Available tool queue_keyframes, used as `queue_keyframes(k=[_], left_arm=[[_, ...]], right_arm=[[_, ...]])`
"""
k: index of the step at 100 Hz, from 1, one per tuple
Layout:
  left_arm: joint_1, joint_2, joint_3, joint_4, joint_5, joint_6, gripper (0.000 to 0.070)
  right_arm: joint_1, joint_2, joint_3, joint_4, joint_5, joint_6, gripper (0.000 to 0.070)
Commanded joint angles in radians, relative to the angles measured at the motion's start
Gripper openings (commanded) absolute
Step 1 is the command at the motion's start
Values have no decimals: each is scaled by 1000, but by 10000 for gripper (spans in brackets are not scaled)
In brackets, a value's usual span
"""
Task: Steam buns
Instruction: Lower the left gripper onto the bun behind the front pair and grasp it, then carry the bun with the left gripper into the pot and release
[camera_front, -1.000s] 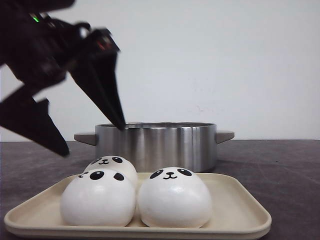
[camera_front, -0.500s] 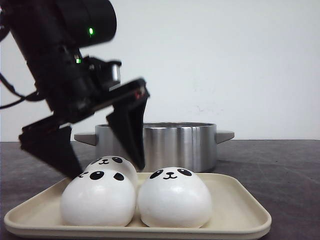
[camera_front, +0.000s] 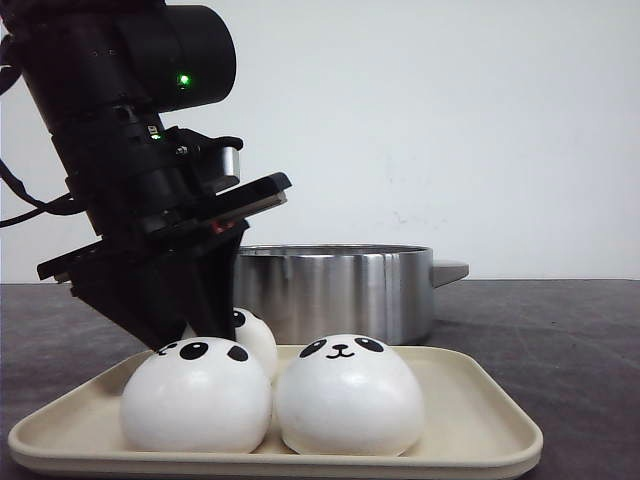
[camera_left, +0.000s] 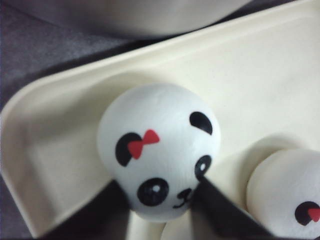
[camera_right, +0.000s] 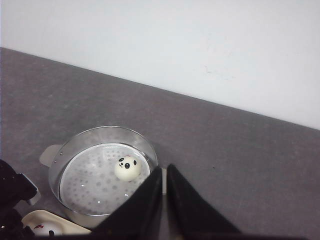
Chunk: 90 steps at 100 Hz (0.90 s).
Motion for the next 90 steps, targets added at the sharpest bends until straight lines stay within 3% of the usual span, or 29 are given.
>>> queue_keyframes(k=[1,51,63,74,90], left_arm=[[-6,8,11,-2,-6,10,1],[-20,-277,84,-64,19,9,1],[-19,-352,123,-15,-3,2,3],[2,-334,211,4,-24,13,3],[53,-175,407,-71,-22,92,3]], right_arm=[[11,8,16,7,2,14,7],[11,8,16,7,3,14,7],[11,9,16,8,3,14,7],[11,11,16,16,2,14,7],[11,23,16,23,2,14,7]])
